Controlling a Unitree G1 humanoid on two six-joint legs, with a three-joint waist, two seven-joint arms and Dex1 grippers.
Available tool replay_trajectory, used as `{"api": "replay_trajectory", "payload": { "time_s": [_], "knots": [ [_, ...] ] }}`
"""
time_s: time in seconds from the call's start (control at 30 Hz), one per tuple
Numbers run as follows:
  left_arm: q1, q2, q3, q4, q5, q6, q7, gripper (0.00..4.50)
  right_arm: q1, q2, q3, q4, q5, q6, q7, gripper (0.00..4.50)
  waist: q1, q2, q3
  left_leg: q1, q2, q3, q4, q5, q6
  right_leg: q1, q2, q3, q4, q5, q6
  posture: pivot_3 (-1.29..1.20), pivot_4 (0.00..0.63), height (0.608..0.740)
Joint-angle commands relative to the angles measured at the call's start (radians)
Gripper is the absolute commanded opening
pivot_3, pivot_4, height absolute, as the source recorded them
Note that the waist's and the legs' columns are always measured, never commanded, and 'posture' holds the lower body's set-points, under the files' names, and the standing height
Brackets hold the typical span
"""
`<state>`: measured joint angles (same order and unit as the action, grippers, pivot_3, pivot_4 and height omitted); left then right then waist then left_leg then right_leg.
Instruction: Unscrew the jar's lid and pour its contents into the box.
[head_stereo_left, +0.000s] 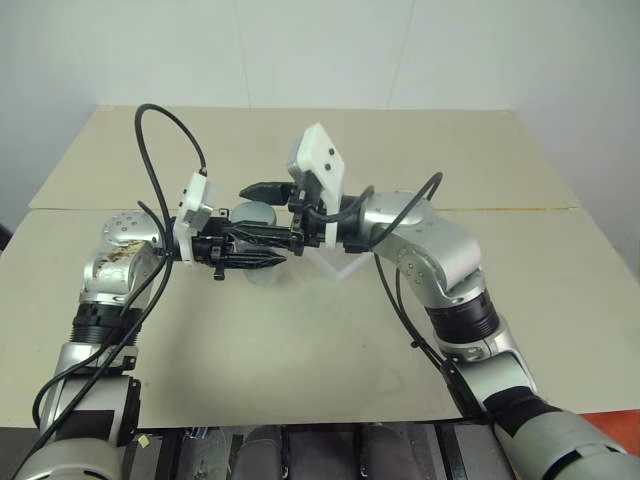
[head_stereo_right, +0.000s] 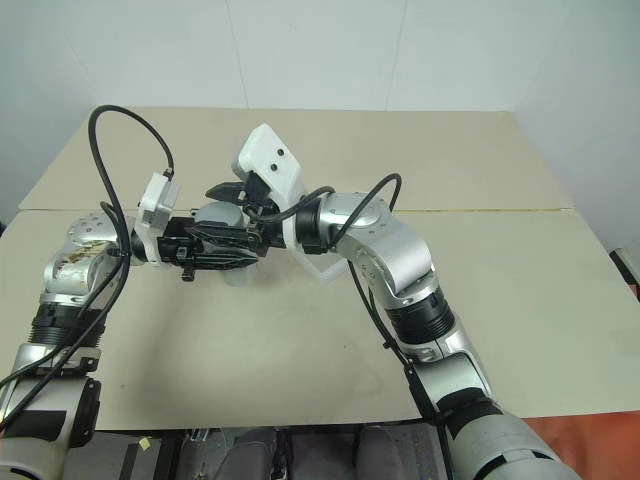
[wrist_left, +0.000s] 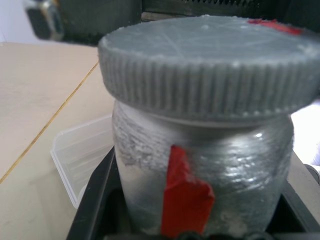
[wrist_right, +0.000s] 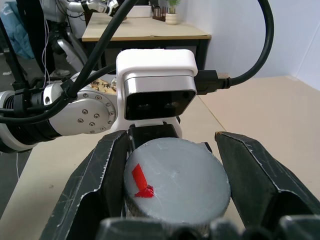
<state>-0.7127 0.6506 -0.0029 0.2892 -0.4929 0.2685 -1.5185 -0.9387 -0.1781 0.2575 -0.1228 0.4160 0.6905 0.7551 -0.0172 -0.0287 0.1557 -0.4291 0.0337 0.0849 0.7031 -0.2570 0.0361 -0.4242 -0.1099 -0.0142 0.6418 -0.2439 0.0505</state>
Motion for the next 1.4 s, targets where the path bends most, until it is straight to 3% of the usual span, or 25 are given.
{"api": "replay_trajectory", "payload": {
  "time_s": [0.03,0.2,0.33,0.43,0.57,0.73,0.9,0.97,1.07,1.1,1.27,1.4],
  "knots": [
    [-0.003,0.014,0.01,-0.018,-0.002,0.003,-0.01,1.93,-0.057,0.0,-0.059,-0.013,0.017,0.005,-0.017,2.74,0.0,0.0,0.0,0.0,0.0,0.0,0.0,0.0,0.0,0.0,0.0,0.0,0.0,0.0,0.0,0.0,0.15,0.74],
    [0.021,0.011,-0.007,0.02,0.021,0.001,-0.014,1.93,-0.118,-0.028,-0.13,-0.009,0.034,0.013,-0.033,2.74,0.001,0.0,0.0,0.0,0.0,0.0,0.0,0.0,0.0,0.0,0.0,0.0,0.0,0.0,0.0,0.0,0.15,0.74],
    [0.027,-0.002,-0.006,0.031,0.034,-0.023,0.003,1.93,-0.14,-0.111,-0.196,-0.009,-0.005,0.009,-0.085,2.74,0.003,0.0,0.0,0.0,0.0,0.0,0.0,0.0,0.0,0.0,0.0,0.0,0.0,0.0,0.0,0.0,0.15,0.74],
    [-0.012,-0.02,0.016,0.056,0.027,-0.031,0.027,1.93,-0.018,-0.222,-0.238,-0.079,-0.039,0.033,-0.12,2.74,0.017,-0.001,0.0,0.0,0.0,0.001,0.0,0.0,0.0,0.001,0.0,-0.001,0.0,0.0,0.0,0.0,0.15,0.74],
    [-0.04,-0.051,0.031,0.065,0.027,-0.052,0.064,1.93,0.182,-0.282,-0.296,-0.172,-0.081,0.079,-0.238,2.74,0.019,-0.001,-0.001,-0.001,-0.001,0.003,0.0,-0.001,0.002,0.001,-0.001,-0.001,-0.002,0.0,0.0,0.0,0.15,0.74],
    [-0.07,-0.082,0.035,0.07,0.044,-0.076,0.113,1.93,0.409,-0.257,-0.319,-0.232,-0.163,0.12,-0.415,2.74,0.008,-0.001,-0.001,-0.001,0.0,0.003,-0.001,0.0,0.0,0.0,-0.001,0.001,-0.001,0.0,0.0,0.0,0.15,0.74],
    [-0.112,-0.109,0.036,0.109,0.065,-0.114,0.154,1.93,0.469,-0.145,-0.309,-0.033,-0.265,0.06,-0.582,2.74,-0.004,-0.001,-0.001,0.002,0.0,0.002,-0.001,-0.001,0.002,0.001,0.0,0.002,0.0,0.0,0.0,0.0,0.15,0.74],
    [-0.117,-0.115,0.028,0.118,0.079,-0.132,0.167,1.93,0.444,-0.109,-0.335,0.068,-0.269,0.015,-0.61,3.47,-0.004,-0.001,-0.001,0.003,0.0,0.002,-0.002,-0.001,0.002,0.001,0.0,0.003,0.0,0.0,0.0,0.0,0.15,0.74],
    [-0.121,-0.124,0.02,0.124,0.107,-0.151,0.206,1.93,0.433,-0.118,-0.332,0.094,-0.269,0.021,-0.595,4.36,-0.002,-0.001,-0.001,0.003,-0.001,0.002,-0.003,0.0,0.0,0.001,0.0,0.003,-0.001,0.0,0.0,0.0,0.15,0.74],
    [-0.122,-0.126,0.02,0.124,0.117,-0.158,0.217,1.93,0.436,-0.13,-0.334,0.056,-0.256,0.042,-0.578,4.47,-0.001,-0.001,0.0,0.003,-0.001,0.002,-0.004,0.0,0.0,0.001,0.0,0.003,-0.001,0.0,0.0,0.0,0.15,0.74],
    [-0.158,-0.125,-0.007,0.165,0.229,-0.265,0.306,1.93,0.433,-0.302,-0.362,-0.271,-0.062,0.272,-0.359,4.47,0.007,0.0,0.0,0.0,-0.001,0.001,-0.003,0.0,0.0,-0.001,-0.001,0.002,-0.002,0.0,0.0,0.0,0.15,0.74],
    [-0.248,-0.135,-0.071,0.281,0.402,-0.475,0.429,1.93,0.395,-0.449,-0.412,-0.341,0.106,0.386,-0.186,4.47,0.014,0.0,0.0,0.001,-0.001,0.0,-0.001,-0.005,0.008,0.002,-0.001,0.0,-0.003,0.0,0.0,0.0,0.15,0.74]
  ]
}}
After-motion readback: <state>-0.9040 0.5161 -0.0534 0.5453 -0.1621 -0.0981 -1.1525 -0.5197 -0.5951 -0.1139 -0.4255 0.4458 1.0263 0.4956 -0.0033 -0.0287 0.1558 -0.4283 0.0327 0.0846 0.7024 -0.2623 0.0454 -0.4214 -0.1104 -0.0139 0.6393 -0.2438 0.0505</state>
